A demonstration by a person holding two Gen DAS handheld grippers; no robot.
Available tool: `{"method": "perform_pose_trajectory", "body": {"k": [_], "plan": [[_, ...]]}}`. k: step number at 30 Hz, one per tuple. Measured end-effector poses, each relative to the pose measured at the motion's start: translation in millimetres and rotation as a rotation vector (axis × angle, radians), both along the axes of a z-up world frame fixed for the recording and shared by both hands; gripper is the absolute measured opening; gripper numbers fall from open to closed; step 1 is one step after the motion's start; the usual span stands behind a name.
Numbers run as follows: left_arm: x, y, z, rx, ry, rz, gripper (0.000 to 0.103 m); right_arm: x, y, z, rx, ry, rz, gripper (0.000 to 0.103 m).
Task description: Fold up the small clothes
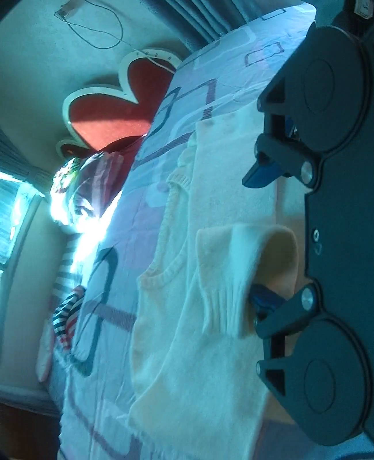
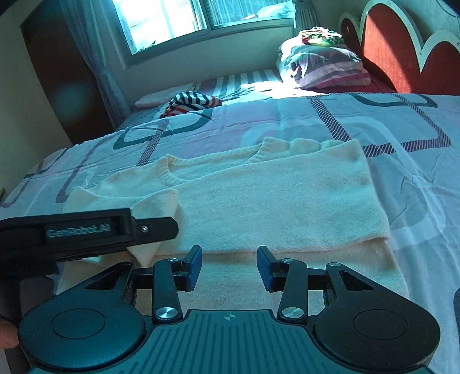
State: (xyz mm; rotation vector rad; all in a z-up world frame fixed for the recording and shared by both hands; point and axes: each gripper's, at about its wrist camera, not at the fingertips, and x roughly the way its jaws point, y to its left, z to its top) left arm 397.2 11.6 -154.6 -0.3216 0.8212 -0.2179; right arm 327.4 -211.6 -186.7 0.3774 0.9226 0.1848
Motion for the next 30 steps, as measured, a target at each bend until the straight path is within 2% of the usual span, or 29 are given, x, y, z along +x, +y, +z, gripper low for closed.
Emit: {"method": "perform_pose_trajectory", "body": {"k": [1, 2, 3, 5, 8, 12, 14, 16, 17, 18, 20, 21, 23, 27, 29, 30], "plan": [[-4.0, 6.0, 5.4, 0.019, -0.015, 0.013, 0.073, 0.5, 2.4, 1.0, 0.013, -0.004, 0.005, 0.054], [-8.1, 13.3, 8.0, 0.035, -0.020, 0.028, 0.073, 0.9, 5.6, 2.4, 0.027, -0.010, 0.010, 0.067], [-12.4, 21.7, 11.2, 0.058, -0.023, 0.050, 0.073, 2.3, 9.6, 3.4, 0.040, -0.021, 0.021, 0.070], [-21.1, 37.4, 10.8, 0.102, -0.029, 0.088, 0.073, 4.1, 21.9, 7.6, 0.021, -0.048, 0.051, 0.070], [-34.5, 61.1, 6.5, 0.167, -0.016, 0.158, 0.073, 5.7, 47.3, 8.3, -0.071, -0.091, 0.133, 0.070], [-46.0, 85.1, -6.1, 0.193, 0.025, 0.222, 0.072, 3.2, 79.1, 0.5, -0.145, -0.120, 0.233, 0.070], [-47.0, 91.0, -10.2, 0.197, 0.029, 0.239, 0.072, 3.4, 91.4, -4.1, -0.199, -0.146, 0.242, 0.070], [-46.4, 92.8, -11.2, 0.218, 0.014, 0.241, 0.072, 9.9, 95.4, -8.7, -0.223, -0.157, 0.235, 0.061], [-45.0, 92.2, -11.5, 0.232, 0.008, 0.241, 0.072, 12.9, 96.2, -9.7, -0.218, -0.151, 0.231, 0.044], [-43.4, 90.8, -12.6, 0.244, 0.004, 0.238, 0.073, 16.8, 96.7, -12.0, -0.218, -0.140, 0.225, 0.032], [-42.3, 89.3, -13.7, 0.256, 0.004, 0.236, 0.073, 24.3, 89.9, -13.2, -0.192, -0.117, 0.203, 0.024], [-42.9, 88.1, -14.5, 0.263, -0.002, 0.237, 0.073, 26.1, 85.3, -12.2, -0.166, -0.111, 0.190, 0.014], [-42.2, 85.3, -15.8, 0.280, -0.009, 0.233, 0.073, 28.6, 71.2, -6.2, -0.115, -0.120, 0.144, 0.002], [-36.2, 82.0, -16.3, 0.292, -0.027, 0.229, 0.071, 32.4, 30.7, 18.6, -0.068, -0.174, 0.011, 0.002], [-31.8, 79.5, -16.1, 0.299, -0.038, 0.227, 0.070, 37.6, 10.3, 23.4, -0.063, -0.169, -0.033, 0.002], [-29.8, 78.5, -16.3, 0.305, -0.044, 0.230, 0.066, 40.1, -1.4, 22.2, -0.057, -0.153, -0.056, 0.002]]}}
